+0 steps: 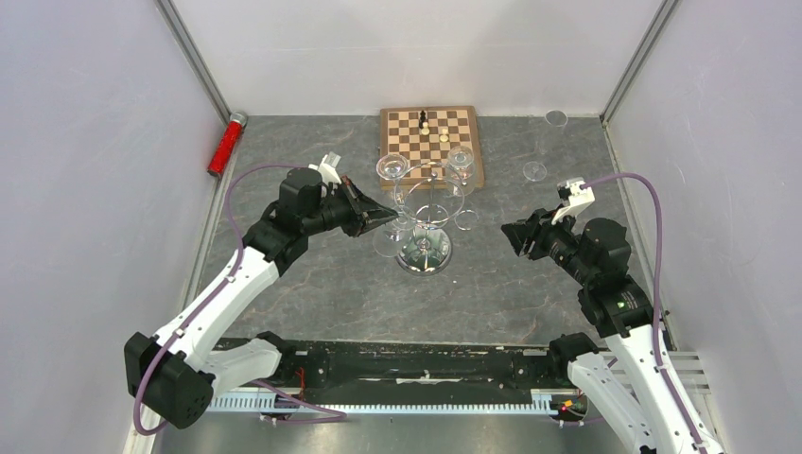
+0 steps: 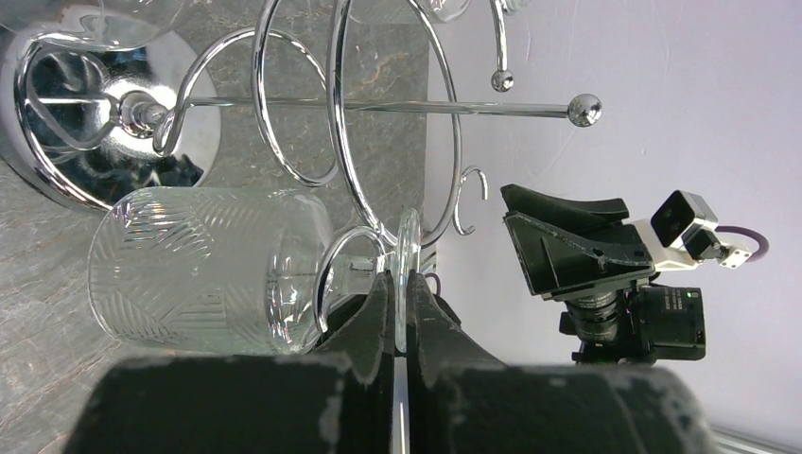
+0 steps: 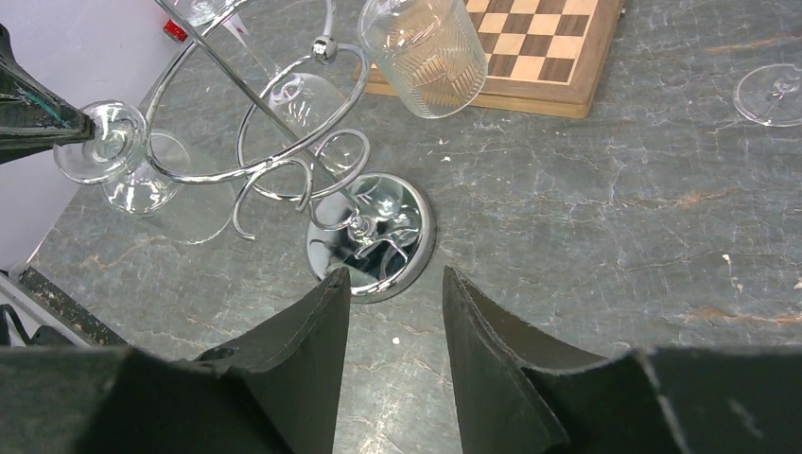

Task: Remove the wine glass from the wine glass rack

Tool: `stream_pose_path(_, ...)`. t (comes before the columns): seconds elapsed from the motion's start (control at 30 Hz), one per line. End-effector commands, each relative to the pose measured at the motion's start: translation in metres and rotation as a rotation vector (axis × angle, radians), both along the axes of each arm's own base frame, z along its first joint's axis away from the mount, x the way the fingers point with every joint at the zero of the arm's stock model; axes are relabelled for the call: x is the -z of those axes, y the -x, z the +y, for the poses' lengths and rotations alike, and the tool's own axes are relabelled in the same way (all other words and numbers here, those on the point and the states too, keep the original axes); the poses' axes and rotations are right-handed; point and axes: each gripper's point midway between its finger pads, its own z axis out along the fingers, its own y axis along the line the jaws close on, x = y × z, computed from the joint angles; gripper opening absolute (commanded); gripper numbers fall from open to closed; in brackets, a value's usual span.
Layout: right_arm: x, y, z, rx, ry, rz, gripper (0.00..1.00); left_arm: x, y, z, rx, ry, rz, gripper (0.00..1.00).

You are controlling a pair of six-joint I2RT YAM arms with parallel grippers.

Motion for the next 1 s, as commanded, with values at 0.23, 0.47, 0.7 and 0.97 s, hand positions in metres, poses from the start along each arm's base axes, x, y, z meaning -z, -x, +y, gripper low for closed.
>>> stream_pose_path(0.23,-0.012,-0.002,0.002,-0.009,-0.007,-0.043,0.43,-0.060,0.014,0.003,0.021,0.075,-0.146,0.02)
stream_pose_path(0.47,-0.012,-0.002,0.003,-0.010,-0.009,-0.043,0.43,-0.058,0.017,0.006,0.011,0.069,-0.147,0.02)
stream_pose_path(0.7,-0.011,-0.002,0.003,-0.013,-0.011,-0.038,0.43,-0.052,0.018,0.007,0.005,0.074,-0.147,0.02)
stream_pose_path(0.97,-0.008,-0.004,0.005,-0.018,-0.010,-0.026,0.43,-0.052,0.020,0.010,-0.007,0.102,-0.162,0.02)
